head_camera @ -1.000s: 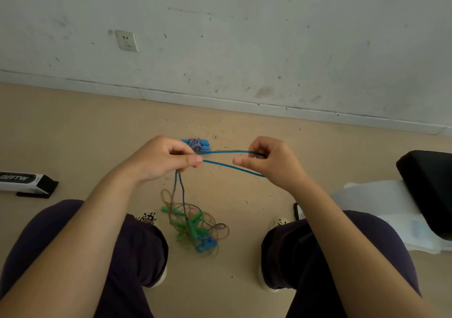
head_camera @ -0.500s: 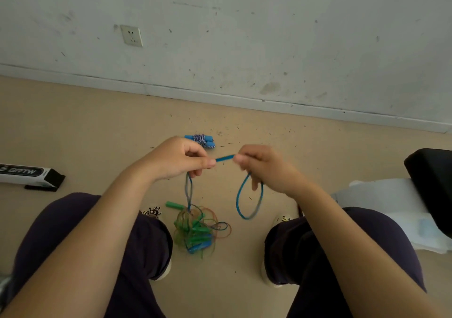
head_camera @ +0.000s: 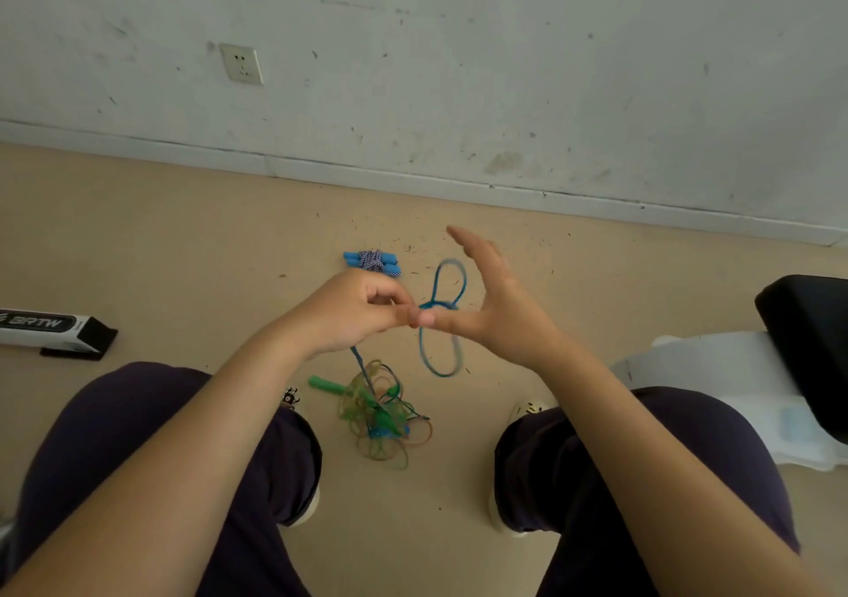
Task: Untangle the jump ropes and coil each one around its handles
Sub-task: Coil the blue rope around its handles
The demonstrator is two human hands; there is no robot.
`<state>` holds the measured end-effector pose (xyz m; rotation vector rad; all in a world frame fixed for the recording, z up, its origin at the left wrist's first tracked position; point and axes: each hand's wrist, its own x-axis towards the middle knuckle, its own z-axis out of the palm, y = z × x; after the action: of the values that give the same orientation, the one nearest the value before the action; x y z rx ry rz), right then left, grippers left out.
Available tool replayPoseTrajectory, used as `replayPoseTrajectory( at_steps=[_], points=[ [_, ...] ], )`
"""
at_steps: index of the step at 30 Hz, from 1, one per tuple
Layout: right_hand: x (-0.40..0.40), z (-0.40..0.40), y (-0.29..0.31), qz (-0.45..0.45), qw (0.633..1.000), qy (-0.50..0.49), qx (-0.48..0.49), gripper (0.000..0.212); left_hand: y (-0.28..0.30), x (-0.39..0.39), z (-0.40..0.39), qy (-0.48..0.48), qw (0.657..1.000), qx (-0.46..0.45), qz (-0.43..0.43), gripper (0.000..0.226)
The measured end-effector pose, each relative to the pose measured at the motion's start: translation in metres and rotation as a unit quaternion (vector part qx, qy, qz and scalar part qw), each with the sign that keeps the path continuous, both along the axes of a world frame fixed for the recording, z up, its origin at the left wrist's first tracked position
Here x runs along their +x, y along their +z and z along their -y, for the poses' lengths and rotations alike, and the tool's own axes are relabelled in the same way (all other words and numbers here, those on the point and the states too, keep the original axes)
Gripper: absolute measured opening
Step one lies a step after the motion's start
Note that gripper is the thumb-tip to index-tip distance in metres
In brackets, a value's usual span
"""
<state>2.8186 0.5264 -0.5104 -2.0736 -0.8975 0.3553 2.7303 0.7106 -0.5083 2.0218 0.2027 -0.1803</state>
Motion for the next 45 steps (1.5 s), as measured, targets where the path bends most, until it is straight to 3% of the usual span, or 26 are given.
replayPoseTrajectory(
  at_steps=[1,3,5,6,10,12,15,17,20,23,26,30,35,37,39,42,45],
  points=[
    [-0.001,-0.001,-0.001,0.001,1.0,0.026,-0.003,0.092,0.0,0.001,0.004,-0.007,1.0,0.004,-0.004,0.011],
    [-0.003,-0.003,-0.003,-0.014,0.997,0.066,-0.025,0.06,-0.001,0.001,0.008,-0.017,1.0,-0.015,-0.006,0.015],
    [-0.007,-0.005,-0.003,-0.072,0.993,0.079,-0.059,0.024,-0.003,0.001,0.008,-0.022,0.999,-0.045,-0.006,0.027],
    [-0.009,-0.005,-0.003,-0.103,0.989,0.076,-0.074,0.016,-0.003,0.001,0.005,-0.025,0.998,-0.049,-0.006,0.033],
    [-0.004,-0.003,0.002,-0.117,0.989,0.042,-0.073,0.027,-0.003,0.0,-0.007,-0.03,0.998,-0.054,-0.013,0.023],
    [-0.002,0.0,0.006,-0.122,0.992,0.021,-0.01,0.026,-0.003,-0.001,-0.009,-0.054,0.997,-0.044,-0.04,0.017],
    [0.002,0.006,0.009,-0.137,0.983,-0.04,0.117,0.026,-0.008,-0.002,-0.013,-0.113,0.987,0.039,-0.105,0.019],
    [0.007,0.011,0.011,-0.141,0.976,-0.062,0.153,0.028,-0.008,-0.003,-0.021,-0.112,0.986,0.037,-0.119,0.02],
    [0.015,0.019,0.016,-0.132,0.985,-0.052,0.1,0.033,0.002,-0.007,-0.036,-0.04,0.995,-0.087,-0.032,0.03],
    [0.015,0.02,0.015,-0.179,0.979,-0.03,0.089,0.034,0.012,-0.01,-0.032,-0.027,0.981,-0.19,0.004,0.031],
    [0.004,0.009,0.011,-0.211,0.974,0.001,0.087,0.039,0.011,-0.01,-0.011,-0.06,0.984,-0.164,-0.026,0.022],
    [-0.011,-0.004,0.004,-0.179,0.982,0.064,0.008,0.034,0.002,-0.005,0.007,-0.083,0.99,-0.102,-0.052,0.023],
    [-0.004,-0.005,0.002,-0.119,0.986,0.051,-0.103,0.026,-0.003,-0.004,-0.008,-0.081,0.99,-0.088,-0.075,0.016],
    [-0.002,-0.002,0.007,-0.119,0.989,0.054,-0.063,0.023,-0.003,-0.004,-0.013,-0.074,0.991,-0.079,-0.076,0.011],
    [0.001,0.004,0.012,-0.169,0.984,0.013,0.06,0.022,-0.002,-0.003,-0.018,-0.066,0.992,-0.075,-0.071,0.008],
    [0.012,0.014,0.017,-0.228,0.935,-0.076,0.259,0.022,-0.001,-0.003,-0.024,-0.063,0.992,-0.094,-0.062,0.01],
    [0.026,0.022,0.019,-0.275,0.884,-0.141,0.351,0.025,-0.005,-0.004,-0.028,-0.061,0.995,-0.011,-0.077,0.013]
  ],
)
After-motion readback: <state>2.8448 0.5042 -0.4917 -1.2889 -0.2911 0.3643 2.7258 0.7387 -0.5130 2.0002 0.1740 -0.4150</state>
